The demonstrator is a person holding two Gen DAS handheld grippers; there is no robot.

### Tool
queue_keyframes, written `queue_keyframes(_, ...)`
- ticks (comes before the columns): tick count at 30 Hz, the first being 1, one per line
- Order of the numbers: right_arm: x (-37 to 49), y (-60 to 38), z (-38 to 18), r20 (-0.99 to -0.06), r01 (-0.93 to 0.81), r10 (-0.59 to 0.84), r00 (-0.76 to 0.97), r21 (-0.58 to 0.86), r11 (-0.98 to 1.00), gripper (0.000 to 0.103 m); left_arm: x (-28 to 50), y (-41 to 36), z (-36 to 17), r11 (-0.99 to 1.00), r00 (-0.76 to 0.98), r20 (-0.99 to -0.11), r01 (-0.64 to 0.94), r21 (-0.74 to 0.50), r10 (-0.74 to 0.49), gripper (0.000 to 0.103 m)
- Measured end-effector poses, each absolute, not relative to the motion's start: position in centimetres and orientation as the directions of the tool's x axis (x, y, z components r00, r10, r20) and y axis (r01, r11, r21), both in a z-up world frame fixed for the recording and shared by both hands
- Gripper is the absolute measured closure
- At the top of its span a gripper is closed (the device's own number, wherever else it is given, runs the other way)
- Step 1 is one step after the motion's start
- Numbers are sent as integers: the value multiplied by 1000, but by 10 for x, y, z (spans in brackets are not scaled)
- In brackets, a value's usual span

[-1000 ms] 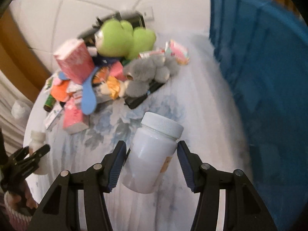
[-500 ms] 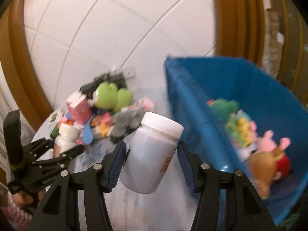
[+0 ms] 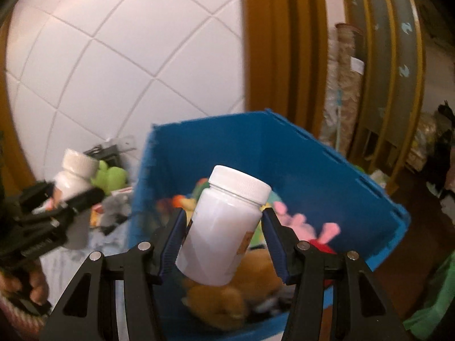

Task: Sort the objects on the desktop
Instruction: 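Carry both white bottles over the blue crate and release them inside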

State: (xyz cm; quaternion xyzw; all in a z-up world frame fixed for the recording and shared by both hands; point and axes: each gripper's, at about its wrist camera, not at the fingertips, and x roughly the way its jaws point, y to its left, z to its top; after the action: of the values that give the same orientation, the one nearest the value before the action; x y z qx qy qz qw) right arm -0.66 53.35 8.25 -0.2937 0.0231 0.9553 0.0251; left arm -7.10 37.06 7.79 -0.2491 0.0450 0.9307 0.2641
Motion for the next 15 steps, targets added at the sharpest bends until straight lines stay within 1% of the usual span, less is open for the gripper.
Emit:
queue_keyframes(4, -13, 580, 68, -586, -84, 55, -808, 23, -996, 49, -78, 428, 77, -837, -706, -532, -546, -12, 468, 51)
queue_keyframes(8, -21, 612, 54, -614, -86, 63, -787, 9, -996, 49, -72, 470, 68, -823, -677, -591, -567, 38, 439, 51)
queue_keyframes(15, -31, 643, 35, -644, -80, 86, -761, -38, -996, 49, -64, 490, 59, -826, -669, -627, -559, 71, 399, 51)
